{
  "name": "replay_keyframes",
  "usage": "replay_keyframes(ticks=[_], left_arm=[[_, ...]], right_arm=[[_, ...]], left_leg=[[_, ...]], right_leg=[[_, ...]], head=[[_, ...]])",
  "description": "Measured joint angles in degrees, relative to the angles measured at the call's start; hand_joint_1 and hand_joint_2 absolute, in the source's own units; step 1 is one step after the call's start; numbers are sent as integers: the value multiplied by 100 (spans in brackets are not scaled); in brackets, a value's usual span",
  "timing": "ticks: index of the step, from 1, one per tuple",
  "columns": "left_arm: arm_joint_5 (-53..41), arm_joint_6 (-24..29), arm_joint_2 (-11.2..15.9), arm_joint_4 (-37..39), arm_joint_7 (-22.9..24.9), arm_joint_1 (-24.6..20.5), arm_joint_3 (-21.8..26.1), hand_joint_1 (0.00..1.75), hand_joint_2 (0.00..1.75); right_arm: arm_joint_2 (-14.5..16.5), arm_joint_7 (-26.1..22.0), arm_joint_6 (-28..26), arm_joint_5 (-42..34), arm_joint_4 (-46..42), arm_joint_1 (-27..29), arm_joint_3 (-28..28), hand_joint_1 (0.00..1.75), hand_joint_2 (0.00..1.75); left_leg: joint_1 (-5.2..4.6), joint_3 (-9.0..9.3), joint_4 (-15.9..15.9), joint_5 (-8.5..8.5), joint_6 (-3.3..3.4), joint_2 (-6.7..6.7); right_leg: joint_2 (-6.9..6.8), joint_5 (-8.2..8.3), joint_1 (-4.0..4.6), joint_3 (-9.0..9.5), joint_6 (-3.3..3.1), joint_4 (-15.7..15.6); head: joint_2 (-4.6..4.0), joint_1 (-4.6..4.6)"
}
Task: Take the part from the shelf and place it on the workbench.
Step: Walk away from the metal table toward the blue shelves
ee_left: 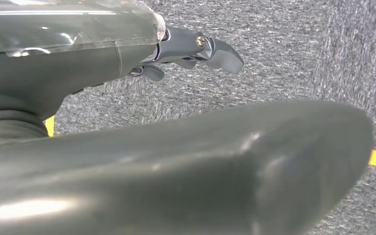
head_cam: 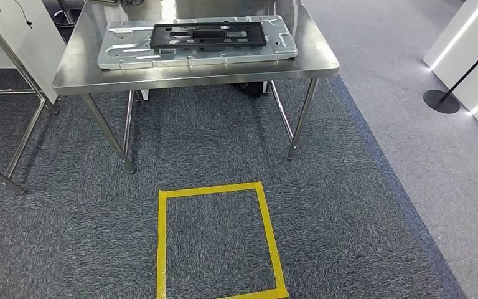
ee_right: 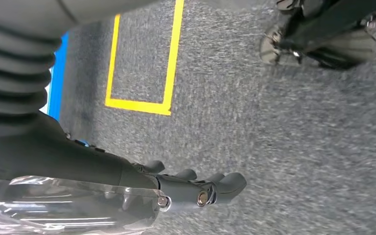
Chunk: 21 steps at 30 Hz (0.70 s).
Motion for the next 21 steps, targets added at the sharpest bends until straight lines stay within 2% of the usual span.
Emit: replay_keyframes(ticks=[1,2,4,5,6,10,14,18,21], left_arm=[[-15,-11,0,0,-10,1,1,0,0],[-27,-19,-1,0,-17,0,1,0,0],[-43,-29,1,0,-26,-5,0,0,87],[-43,-32,2,0,-36,-10,1,0,131],[-42,-32,4,0,-49,-14,3,0,175],[4,4,3,0,-74,-18,39,0,175],[43,93,2,0,-63,-17,69,0,175],[102,127,2,0,16,-8,88,0,175],[261,130,2,-8,92,42,-88,0,175]], right_arm=[[0,19,-26,-5,0,4,-23,0,175],[0,38,-51,-8,0,3,-44,0,175],[2,55,-92,-15,0,-9,-79,0,87],[4,51,-102,-22,0,-14,-91,0,44],[8,44,-109,-28,0,-17,-103,0,0],[13,30,-122,-34,0,-9,-142,0,0],[12,38,-141,-18,0,-12,-158,0,175],[5,53,-145,-44,-2,-7,-175,0,175],[-16,60,-136,-265,-21,32,-17,0,175]], left_leg=[[-3,-13,4,12,0,-1],[-4,-15,10,21,-4,-3],[-27,-16,31,26,-20,-5],[-42,-21,42,28,-33,-5],[-55,-31,51,29,-45,-5],[-49,-53,55,52,-86,-5],[-31,-61,54,69,-109,-5],[-24,-62,54,80,-123,-5],[-23,-62,54,84,-125,-5]], right_leg=[[0,122,-10,173,17,-226],[-1,300,-22,443,29,-643],[1,545,-34,942,19,-1500],[1,586,-30,1065,-3,-1732],[2,579,-22,1098,-25,-1814],[2,596,2,1062,-65,-1793],[1,605,18,1047,-84,-1784],[1,613,23,1043,-96,-1778],[1,616,24,1042,-101,-1777]], head=[[0,0],[-1,0],[-1,-1],[-1,-1],[-1,-1],[-1,0],[0,0],[-1,0],[0,0]])
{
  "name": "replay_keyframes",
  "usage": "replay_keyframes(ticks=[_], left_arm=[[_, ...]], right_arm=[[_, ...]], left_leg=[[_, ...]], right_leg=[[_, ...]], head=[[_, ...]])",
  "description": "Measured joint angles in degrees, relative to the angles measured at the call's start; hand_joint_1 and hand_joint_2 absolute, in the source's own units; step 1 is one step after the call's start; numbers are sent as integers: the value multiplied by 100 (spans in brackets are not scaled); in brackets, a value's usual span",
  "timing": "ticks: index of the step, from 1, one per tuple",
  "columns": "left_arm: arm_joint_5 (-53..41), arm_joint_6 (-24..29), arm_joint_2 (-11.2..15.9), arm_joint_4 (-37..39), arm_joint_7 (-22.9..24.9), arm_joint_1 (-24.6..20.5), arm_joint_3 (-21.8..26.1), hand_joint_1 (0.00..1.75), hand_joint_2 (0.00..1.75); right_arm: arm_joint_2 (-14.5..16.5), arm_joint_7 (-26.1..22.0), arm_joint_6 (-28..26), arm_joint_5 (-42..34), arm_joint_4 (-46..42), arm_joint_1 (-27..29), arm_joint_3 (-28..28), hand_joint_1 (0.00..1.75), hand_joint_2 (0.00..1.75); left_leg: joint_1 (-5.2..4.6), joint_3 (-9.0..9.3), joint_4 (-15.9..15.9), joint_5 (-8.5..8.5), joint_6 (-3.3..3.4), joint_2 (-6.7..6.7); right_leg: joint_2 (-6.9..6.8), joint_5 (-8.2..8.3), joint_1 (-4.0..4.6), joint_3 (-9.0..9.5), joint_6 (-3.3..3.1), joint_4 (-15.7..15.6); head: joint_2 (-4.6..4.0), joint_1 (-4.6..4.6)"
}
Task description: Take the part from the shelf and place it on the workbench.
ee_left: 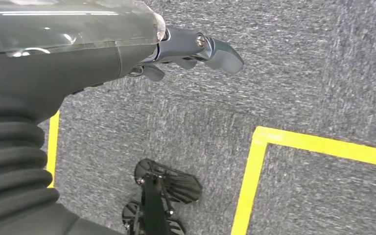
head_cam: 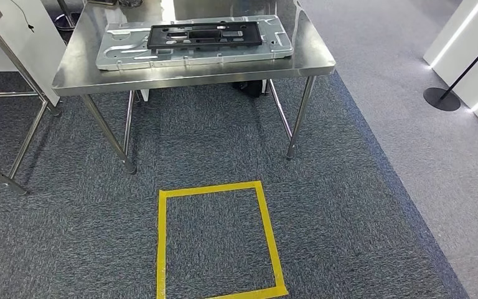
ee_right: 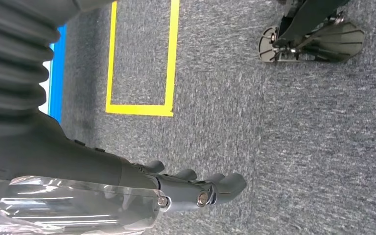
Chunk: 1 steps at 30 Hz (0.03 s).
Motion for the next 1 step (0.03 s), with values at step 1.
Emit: replay_keyframes(ticks=[1], left_arm=[[35,1,0,-3,15,12,-45,0,175]], right_arm=[[-3,1,3,-51,-4,8,41,0,175]], left_leg=[[0,0,0,1,0,0]], right_leg=[[0,0,0,0,0,0]], head=[[0,0]])
